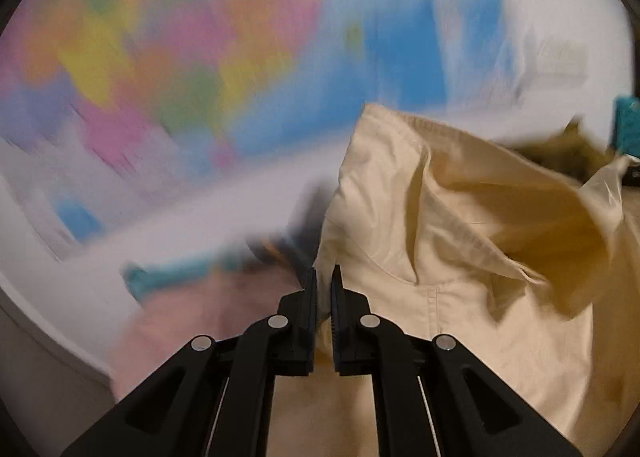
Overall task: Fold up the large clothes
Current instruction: 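Lift the cream shirt with both grippers and shake it out, then lay the cream shirt on the bed and open both grippers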
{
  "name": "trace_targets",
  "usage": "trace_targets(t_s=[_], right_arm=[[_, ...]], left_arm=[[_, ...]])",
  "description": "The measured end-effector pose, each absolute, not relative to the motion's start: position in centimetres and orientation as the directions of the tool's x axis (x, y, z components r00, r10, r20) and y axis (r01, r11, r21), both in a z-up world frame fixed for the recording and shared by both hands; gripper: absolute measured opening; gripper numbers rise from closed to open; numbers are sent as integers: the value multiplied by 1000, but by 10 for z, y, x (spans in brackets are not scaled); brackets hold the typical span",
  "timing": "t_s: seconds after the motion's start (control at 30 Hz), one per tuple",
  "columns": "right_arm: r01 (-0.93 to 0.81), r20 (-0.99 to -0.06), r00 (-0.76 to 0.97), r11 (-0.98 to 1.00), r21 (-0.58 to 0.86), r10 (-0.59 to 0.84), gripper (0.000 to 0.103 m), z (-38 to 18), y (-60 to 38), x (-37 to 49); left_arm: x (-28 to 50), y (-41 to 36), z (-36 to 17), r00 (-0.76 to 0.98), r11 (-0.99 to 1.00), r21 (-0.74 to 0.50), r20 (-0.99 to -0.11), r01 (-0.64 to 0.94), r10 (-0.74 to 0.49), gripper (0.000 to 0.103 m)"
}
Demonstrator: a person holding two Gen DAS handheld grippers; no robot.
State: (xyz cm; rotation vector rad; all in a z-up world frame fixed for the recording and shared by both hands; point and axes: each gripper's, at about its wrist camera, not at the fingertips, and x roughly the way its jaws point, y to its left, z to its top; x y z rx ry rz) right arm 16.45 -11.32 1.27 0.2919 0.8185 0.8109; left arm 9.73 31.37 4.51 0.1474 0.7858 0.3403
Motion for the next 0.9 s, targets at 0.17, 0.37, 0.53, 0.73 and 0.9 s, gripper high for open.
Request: trace_targets(t_s=[0.17,0.37,0.53,0.73,0.9], right_arm=[[-451,-579,385,694,562,719,5,-30,-101,206],[-390,-614,396,731,560,682,64,-15,-106,207],[-546,-597,454,736,400,662,92,31,-105,132],[-701,-636,301,617,357,711,97,24,-97,14],[-692,-653,122,536,484,747,96,-16,-86,-28]], left_arm=[[131,338,13,576,942,218,-749,-253,328,5],[101,331,3,556,942,214,-764,-260,327,45],[53,329,6,617,963,167,-741,-211,264,54],[-22,296,37,695,973,185,-681,-140,230,70],[-70,272,36,721,970,219,-655,-106,226,78]])
